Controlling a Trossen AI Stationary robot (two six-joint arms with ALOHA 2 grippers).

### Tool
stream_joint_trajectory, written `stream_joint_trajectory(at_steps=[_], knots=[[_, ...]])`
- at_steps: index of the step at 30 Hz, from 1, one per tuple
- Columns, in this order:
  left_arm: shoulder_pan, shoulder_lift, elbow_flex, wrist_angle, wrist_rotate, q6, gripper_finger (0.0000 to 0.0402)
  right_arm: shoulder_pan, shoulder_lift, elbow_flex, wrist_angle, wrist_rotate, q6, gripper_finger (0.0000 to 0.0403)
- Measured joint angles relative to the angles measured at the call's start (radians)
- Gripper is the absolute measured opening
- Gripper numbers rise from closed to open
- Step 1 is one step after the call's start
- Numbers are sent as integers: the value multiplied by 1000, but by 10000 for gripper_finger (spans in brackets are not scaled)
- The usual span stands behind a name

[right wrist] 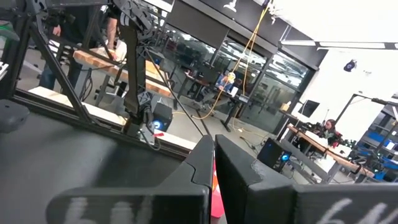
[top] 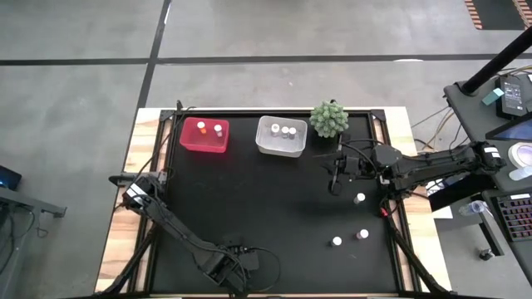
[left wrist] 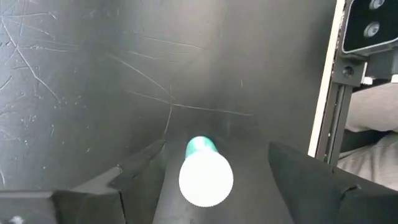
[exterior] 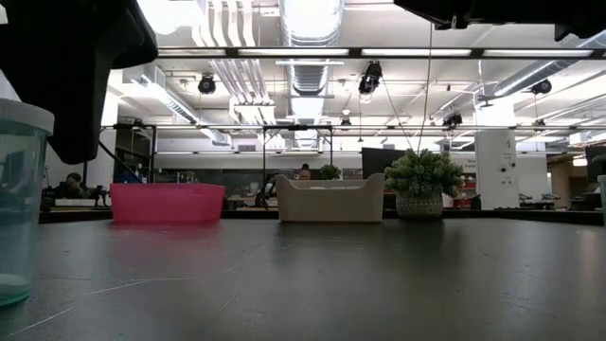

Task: Pick and place medicine bottles into bin by pill shape (circle, oval)
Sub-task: Put the blue tablet bottle into the pink bin

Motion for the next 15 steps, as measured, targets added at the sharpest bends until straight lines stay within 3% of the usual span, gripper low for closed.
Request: stream_joint_trajectory(at_steps=[15], knots=[[-3, -10, -3, -27, 5, -3, 166, 0, 0, 0, 0, 0, -6, 9]])
